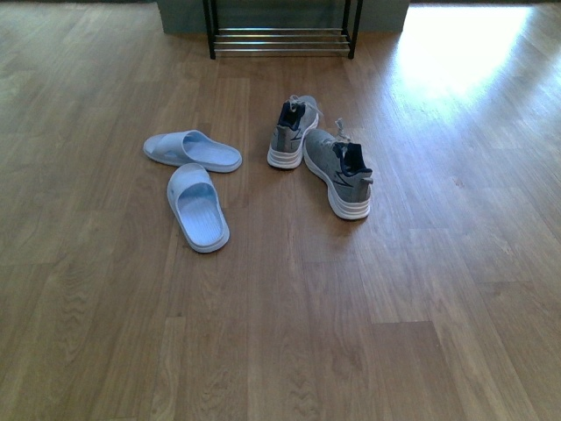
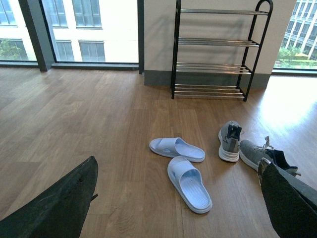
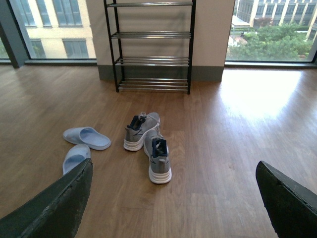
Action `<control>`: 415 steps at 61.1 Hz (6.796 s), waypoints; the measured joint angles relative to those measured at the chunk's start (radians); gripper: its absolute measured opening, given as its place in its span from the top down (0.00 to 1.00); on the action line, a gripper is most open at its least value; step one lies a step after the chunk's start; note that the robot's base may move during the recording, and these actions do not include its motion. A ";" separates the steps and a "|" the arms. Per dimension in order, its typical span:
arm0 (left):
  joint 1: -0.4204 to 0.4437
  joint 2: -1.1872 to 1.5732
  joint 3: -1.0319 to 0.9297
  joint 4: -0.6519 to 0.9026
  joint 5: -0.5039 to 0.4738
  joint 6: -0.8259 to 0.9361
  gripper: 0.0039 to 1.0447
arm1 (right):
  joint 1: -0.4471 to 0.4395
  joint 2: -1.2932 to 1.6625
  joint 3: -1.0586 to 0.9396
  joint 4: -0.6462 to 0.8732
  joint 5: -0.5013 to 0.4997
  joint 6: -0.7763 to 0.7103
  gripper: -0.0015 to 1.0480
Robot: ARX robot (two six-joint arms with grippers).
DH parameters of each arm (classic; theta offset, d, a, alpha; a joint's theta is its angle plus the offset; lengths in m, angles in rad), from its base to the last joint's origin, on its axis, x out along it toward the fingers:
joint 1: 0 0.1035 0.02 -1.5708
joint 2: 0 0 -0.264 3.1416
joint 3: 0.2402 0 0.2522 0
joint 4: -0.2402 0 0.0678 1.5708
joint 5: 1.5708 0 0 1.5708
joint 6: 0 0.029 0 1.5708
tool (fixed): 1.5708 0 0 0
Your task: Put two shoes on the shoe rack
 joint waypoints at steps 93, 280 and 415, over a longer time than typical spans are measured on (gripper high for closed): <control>0.000 0.000 0.000 0.000 0.000 0.000 0.09 | 0.000 0.000 0.000 0.000 0.000 0.000 0.09; 0.000 0.000 0.000 0.000 0.000 0.000 0.09 | -0.171 2.052 0.405 0.818 -0.076 -0.114 0.09; 0.000 0.000 0.000 0.000 0.000 0.000 0.09 | -0.215 2.210 0.455 0.898 -0.161 -0.051 0.99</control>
